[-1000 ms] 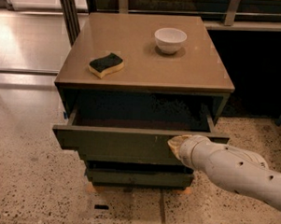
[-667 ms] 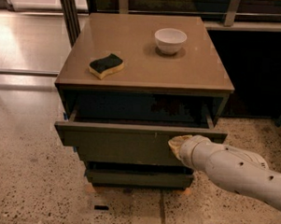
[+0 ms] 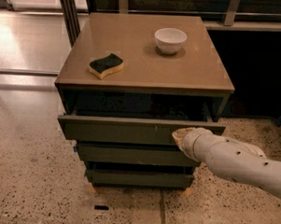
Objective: Close top drawer
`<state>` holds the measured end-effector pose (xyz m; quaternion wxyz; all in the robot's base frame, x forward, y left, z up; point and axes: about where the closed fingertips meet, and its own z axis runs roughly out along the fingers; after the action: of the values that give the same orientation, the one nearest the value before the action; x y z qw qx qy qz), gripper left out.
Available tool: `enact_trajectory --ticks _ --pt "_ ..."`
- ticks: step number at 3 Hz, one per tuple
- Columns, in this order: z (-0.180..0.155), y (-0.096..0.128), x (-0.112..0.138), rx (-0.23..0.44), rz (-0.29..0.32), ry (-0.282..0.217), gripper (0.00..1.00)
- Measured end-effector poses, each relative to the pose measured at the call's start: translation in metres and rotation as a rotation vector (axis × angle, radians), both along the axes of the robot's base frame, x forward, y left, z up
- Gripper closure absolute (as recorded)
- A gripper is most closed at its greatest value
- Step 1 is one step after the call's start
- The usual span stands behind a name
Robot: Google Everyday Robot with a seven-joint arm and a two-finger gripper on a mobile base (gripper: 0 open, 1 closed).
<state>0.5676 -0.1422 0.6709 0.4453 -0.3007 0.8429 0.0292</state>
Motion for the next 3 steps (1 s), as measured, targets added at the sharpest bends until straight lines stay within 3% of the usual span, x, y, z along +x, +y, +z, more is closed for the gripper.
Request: enact_trajectory --ticks 1,3 --pt "0.0060 -0.0043 0.0267 0.004 -0.011 -0.023 1.00" --pt "0.0043 0.0005 0.0249 0.022 -0.012 -0.014 1.00"
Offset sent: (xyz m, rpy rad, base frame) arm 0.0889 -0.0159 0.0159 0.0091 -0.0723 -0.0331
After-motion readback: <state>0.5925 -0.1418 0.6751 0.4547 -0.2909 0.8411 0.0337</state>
